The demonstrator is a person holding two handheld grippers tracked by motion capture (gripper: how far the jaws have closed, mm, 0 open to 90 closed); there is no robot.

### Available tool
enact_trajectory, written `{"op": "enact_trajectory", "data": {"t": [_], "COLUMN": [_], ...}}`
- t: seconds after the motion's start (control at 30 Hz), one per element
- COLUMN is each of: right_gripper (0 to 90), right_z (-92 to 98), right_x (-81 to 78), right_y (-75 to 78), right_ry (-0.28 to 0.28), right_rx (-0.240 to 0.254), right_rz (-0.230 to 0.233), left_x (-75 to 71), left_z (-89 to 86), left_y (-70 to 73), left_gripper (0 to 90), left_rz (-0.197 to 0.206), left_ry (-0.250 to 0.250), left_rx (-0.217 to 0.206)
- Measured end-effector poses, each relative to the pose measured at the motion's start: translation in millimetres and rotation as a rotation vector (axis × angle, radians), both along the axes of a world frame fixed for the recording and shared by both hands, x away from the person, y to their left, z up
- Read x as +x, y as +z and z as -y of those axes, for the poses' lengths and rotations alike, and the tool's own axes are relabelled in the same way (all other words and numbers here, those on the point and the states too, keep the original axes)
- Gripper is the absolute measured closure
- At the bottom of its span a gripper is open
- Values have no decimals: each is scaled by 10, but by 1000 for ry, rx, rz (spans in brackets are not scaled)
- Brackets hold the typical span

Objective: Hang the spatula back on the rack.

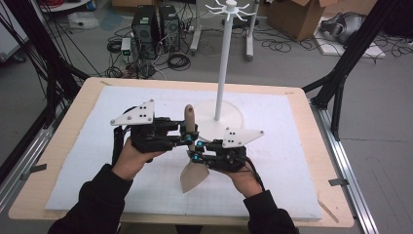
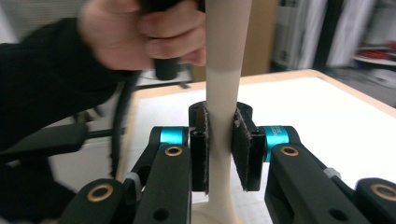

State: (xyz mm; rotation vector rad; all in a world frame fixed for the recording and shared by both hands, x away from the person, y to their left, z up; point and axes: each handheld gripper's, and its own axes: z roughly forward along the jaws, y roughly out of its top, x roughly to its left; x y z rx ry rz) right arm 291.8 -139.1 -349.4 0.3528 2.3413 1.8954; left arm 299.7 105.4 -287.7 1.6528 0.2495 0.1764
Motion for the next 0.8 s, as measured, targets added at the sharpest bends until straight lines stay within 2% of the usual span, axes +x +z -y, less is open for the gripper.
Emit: {"op": "enact_trajectory", "data": {"t": [0.03, 0.1, 0.13, 0.2, 0.27, 0.3, 0.33, 0.37, 0.4, 0.47, 0.5, 0.57, 0.6, 0.63, 0.67, 0.73, 0.77, 0.8], "right_gripper": [787, 787, 787, 784, 770, 737, 665, 643, 630, 629, 630, 698, 768, 779, 784, 787, 788, 788], "right_z": [-11, -29, -39, -50, -37, -25, -16, 3, 25, 31, 38, 40, 40, 38, 35, 26, 20, 12], "right_x": [7, 7, -8, -29, -31, -29, -23, -13, 3, 8, 20, 19, 20, 12, -4, -17, -24, -35], "right_y": [-6, -10, -9, -4, -2, 1, 3, 8, 10, 10, 4, 3, 5, 10, 16, 15, 15, 15], "right_ry": [-34, -79, -98, -123, -106, -87, -79, -61, -24, -14, 9, 44, 70, 70, 58, 48, 32, -3], "right_rx": [2, 5, 1, -5, -8, -8, -4, 9, 20, 17, 21, 24, 31, 33, 31, 41, 39, 25], "right_rz": [-7, -20, -29, -23, -11, -11, -7, -12, 7, 9, 9, 2, 5, 12, 13, 2, 0, -3], "left_x": [-5, 8, 17, 37, 36, 34, 28, 27, 27, 22, 23, 16, 14, 12, 10, 9, 1, -3], "left_z": [14, 25, 23, 13, 10, 9, 10, 9, 8, 10, 12, 18, 17, 15, 16, 20, 23, 26], "left_y": [-3, -10, -10, -14, -13, -13, -13, -13, -14, -15, -17, -16, -14, -11, -10, -9, -11, -14], "left_gripper": [727, 733, 738, 747, 750, 751, 751, 751, 751, 751, 751, 751, 751, 751, 750, 746, 738, 657], "left_rz": [9, -7, -28, -47, -48, -46, -47, -44, -40, -38, -43, -42, -35, -24, -30, -26, -20, -25], "left_ry": [34, 63, 67, 40, 6, -5, -17, -28, -41, -78, -97, -124, -125, -125, -121, -100, -71, -31], "left_rx": [13, 7, 1, -8, -12, -12, -16, -17, -18, -21, -29, -41, -45, -43, -48, -45, -47, -55]}}
